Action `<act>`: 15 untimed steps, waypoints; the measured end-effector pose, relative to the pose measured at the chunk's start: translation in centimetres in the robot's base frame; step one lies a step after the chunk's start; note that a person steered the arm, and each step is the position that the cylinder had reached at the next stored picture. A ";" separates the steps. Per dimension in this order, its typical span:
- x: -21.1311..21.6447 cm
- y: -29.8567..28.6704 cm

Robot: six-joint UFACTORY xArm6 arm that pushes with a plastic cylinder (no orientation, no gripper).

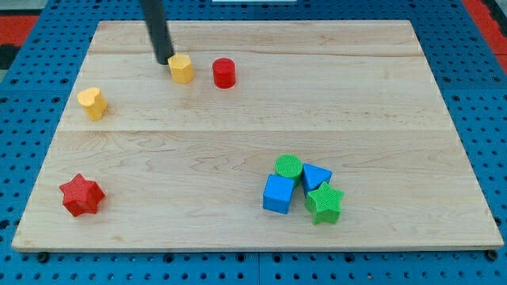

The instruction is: Drag the yellow heart to the bottom of red circle

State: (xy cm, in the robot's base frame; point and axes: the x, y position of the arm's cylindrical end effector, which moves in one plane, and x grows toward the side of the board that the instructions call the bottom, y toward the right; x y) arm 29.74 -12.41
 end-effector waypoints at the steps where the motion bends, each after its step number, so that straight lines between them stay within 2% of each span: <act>1: 0.4 3.1; 2: 0.4 -0.4; 3: 0.7 -9.8; 4: 3.0 -17.8; 5: 3.4 -18.1; 7: 9.5 -18.0; 8: 10.8 -14.8; 10: 10.8 1.5; 11: 10.8 4.7; 12: 12.5 -0.2; 13: 13.2 -7.5; 14: 10.4 -12.1; 15: 8.5 -12.9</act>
State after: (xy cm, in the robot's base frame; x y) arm 38.29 -25.29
